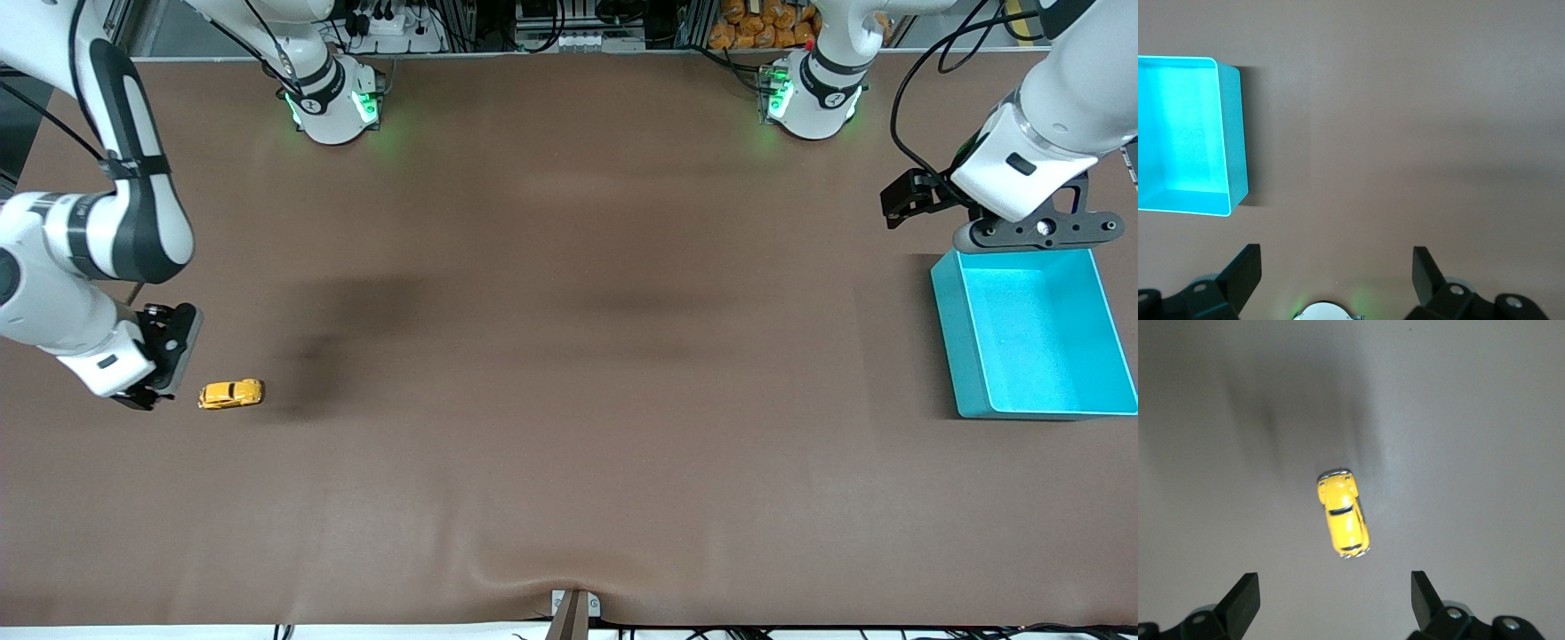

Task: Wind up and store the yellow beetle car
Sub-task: 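Lower the right gripper over the yellow car and close on it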

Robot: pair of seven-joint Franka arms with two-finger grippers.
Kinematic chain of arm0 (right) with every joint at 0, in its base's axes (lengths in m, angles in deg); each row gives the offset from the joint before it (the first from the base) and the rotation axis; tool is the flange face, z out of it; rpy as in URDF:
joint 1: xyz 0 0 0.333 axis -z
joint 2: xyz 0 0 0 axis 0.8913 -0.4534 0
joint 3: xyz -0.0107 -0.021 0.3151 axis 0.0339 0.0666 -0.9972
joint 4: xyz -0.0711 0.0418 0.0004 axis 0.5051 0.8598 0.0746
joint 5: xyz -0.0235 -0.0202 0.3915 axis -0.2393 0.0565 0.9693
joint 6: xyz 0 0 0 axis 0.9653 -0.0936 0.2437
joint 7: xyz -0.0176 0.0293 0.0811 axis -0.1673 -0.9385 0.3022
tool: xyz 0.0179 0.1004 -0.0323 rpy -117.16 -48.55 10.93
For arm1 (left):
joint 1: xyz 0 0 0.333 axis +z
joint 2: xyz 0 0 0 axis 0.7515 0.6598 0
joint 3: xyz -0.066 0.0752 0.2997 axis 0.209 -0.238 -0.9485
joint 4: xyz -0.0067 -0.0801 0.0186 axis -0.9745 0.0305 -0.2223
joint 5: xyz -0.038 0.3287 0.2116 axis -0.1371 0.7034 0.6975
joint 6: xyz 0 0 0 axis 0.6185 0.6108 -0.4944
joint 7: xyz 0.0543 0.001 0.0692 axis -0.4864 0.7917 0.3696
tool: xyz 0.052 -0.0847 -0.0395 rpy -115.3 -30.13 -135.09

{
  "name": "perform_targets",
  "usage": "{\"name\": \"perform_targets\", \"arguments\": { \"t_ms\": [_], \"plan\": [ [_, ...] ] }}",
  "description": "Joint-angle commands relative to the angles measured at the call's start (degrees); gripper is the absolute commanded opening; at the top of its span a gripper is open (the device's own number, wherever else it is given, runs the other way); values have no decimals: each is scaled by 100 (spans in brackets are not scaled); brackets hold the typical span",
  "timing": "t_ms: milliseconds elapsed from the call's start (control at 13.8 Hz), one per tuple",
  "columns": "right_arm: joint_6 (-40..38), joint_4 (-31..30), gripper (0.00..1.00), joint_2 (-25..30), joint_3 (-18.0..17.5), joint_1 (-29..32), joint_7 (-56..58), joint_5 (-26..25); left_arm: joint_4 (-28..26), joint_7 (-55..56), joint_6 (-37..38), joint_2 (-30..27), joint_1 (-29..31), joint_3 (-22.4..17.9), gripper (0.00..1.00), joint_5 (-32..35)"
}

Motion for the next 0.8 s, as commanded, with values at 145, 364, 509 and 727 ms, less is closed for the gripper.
{"name": "perform_targets", "arguments": {
  "t_ms": [145, 364, 509, 727],
  "plan": [
    [912, -522, 100, -243, -5, 265, 603, -129, 44, 96, 47, 10, -51, 20, 100, 85],
    [1368, -514, 100, -761, -14, 434, 612, -94, 35, 17, 38, 10, -52, 20, 100, 243],
    [1544, -479, 100, -964, -14, 469, 612, -85, 9, 17, 38, 28, -69, 29, 100, 243],
    [1835, -479, 100, -1131, -14, 425, 612, -85, 9, 8, 30, 28, -95, 29, 100, 234]
  ]
}}
